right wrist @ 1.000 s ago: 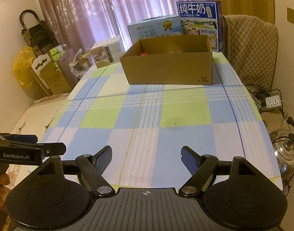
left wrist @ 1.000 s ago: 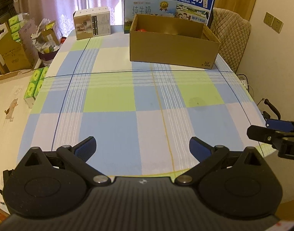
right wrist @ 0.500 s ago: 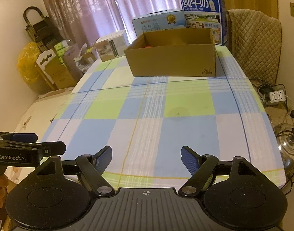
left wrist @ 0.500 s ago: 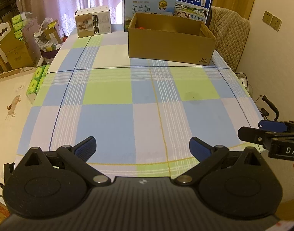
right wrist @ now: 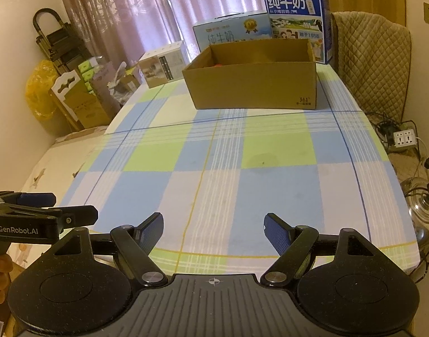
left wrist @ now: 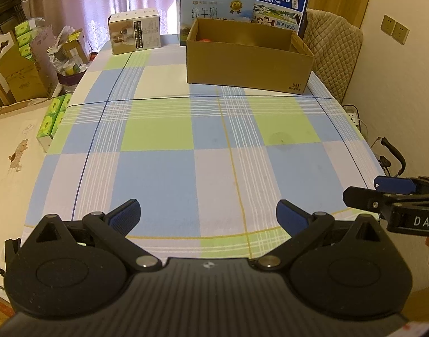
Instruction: Organize objects
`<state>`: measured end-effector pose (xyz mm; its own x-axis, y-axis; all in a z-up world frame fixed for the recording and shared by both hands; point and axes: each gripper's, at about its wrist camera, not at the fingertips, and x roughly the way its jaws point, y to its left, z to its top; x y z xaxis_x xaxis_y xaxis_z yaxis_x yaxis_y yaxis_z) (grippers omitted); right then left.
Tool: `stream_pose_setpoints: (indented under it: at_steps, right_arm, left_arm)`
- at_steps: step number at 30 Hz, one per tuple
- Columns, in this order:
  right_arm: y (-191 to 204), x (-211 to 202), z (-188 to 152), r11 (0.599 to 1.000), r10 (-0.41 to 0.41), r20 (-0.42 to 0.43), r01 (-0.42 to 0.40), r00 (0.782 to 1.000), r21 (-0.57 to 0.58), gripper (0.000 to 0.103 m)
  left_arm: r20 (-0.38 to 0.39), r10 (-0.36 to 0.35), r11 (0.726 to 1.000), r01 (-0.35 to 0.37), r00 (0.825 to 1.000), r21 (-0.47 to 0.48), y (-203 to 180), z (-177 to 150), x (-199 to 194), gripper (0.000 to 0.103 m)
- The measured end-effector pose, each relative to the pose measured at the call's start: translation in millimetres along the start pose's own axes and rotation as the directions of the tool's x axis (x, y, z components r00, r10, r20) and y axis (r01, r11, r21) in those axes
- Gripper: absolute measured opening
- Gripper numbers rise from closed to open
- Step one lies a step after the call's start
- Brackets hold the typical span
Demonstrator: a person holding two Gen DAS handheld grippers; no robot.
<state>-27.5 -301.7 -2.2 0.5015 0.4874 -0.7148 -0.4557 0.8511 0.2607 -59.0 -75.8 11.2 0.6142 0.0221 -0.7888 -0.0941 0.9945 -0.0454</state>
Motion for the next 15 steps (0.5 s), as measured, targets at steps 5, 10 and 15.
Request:
stream_pose_setpoints:
  at_steps: [5, 10, 15]
  right_arm:
    - [-2, 3, 2, 1.000, -0.001, -0.006, 0.001, 1.000, 0.006, 0.076]
    - [-3, 7, 4, 1.000, -0.004, -0.014, 0.005, 1.000, 0.014, 0.076]
    - [-5, 13, 7, 1.000, -0.011, -0.022, 0.011, 1.000, 0.022, 0.076]
  left_arm:
    - [-0.005, -0.004, 1.000, 0.004, 1.000, 0.006, 0, 2, 4, 0.102]
    - [-0.012, -0.005, 1.000, 0.005, 1.000, 0.013, -1, 5, 8, 0.102]
    - [-0.018, -0.008, 1.000, 0.009, 1.000, 0.021, -2, 8, 14, 0.102]
